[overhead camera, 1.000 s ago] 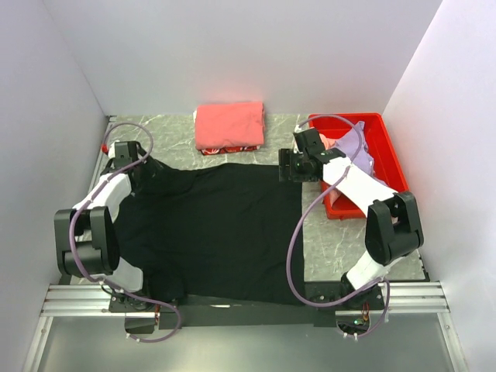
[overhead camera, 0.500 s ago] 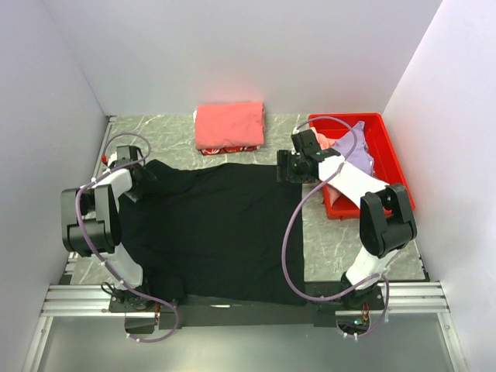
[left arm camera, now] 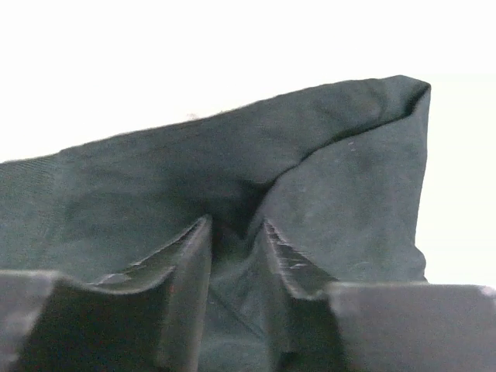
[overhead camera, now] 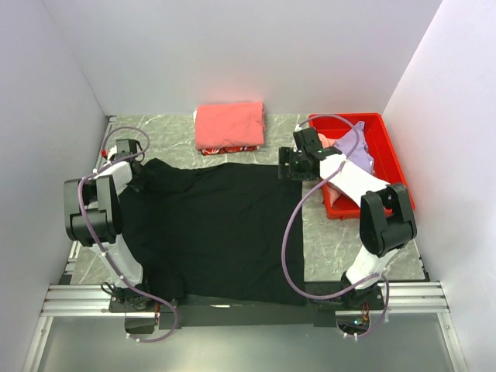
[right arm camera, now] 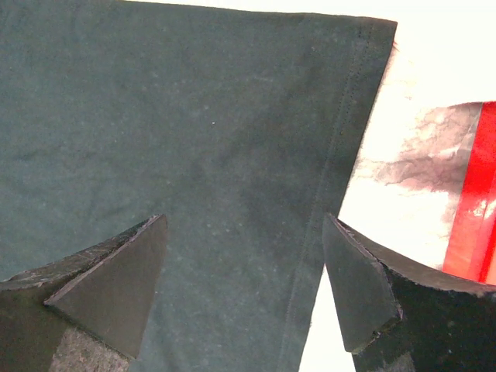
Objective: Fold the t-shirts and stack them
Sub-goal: Fold the tshirt
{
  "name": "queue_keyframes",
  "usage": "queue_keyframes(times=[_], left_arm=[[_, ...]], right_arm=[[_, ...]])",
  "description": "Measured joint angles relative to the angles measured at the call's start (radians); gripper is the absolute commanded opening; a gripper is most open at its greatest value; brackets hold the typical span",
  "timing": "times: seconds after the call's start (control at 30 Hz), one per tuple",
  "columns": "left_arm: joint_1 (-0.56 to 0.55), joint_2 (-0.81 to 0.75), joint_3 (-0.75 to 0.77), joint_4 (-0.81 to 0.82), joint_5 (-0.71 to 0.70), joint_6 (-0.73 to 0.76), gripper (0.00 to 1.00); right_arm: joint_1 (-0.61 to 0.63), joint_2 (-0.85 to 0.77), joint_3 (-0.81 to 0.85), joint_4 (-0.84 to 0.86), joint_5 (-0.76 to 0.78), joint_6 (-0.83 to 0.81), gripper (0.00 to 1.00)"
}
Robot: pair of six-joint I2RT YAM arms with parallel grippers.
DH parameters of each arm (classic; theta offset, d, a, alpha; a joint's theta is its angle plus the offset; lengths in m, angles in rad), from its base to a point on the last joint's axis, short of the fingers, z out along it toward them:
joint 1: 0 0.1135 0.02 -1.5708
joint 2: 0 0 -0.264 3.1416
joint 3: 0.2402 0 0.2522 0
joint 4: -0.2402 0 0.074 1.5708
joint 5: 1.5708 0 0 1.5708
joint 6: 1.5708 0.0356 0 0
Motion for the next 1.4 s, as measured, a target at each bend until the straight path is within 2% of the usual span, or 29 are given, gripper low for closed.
queue_keyframes(times=[0.07,0.1,0.13,0.17,0.43,0.77,1.1,1.4], left_arm=[[0.000,0.012,0.012,0.000,0.000,-0.002,0.23],[0.000,0.015,0.016,0.000,0.000,-0.002,0.11],[0.000,0.018,0.022,0.000,0.002,-0.006,0.03],[0.000,0.018,0.024,0.000,0.003,-0.006,0.01],[0.000,0.002,0.027,-0.002,0.003,-0.003,0.01],[0.000,-0.134,0.027,-0.024,0.009,-0.008,0.01],[0.000,-0.127,0.036,-0.060,0.019,-0.007,0.01],[0.000,-0.128,0.036,-0.058,0.023,-0.010,0.01]], right_arm=[[-0.002,0.003,0.000,0.000,0.000,0.000,0.87],[-0.004,0.007,0.002,0.000,0.000,0.000,0.87],[-0.006,0.013,0.005,-0.001,0.000,0.000,0.87],[-0.008,0.023,0.014,-0.006,0.002,0.000,0.87],[-0.028,0.137,0.147,-0.025,0.056,0.000,0.85],[-0.064,0.227,0.262,-0.064,0.111,0.010,0.83],[-0.071,0.281,0.290,-0.087,0.116,0.024,0.81],[-0.094,0.309,0.309,-0.091,0.104,0.049,0.70]])
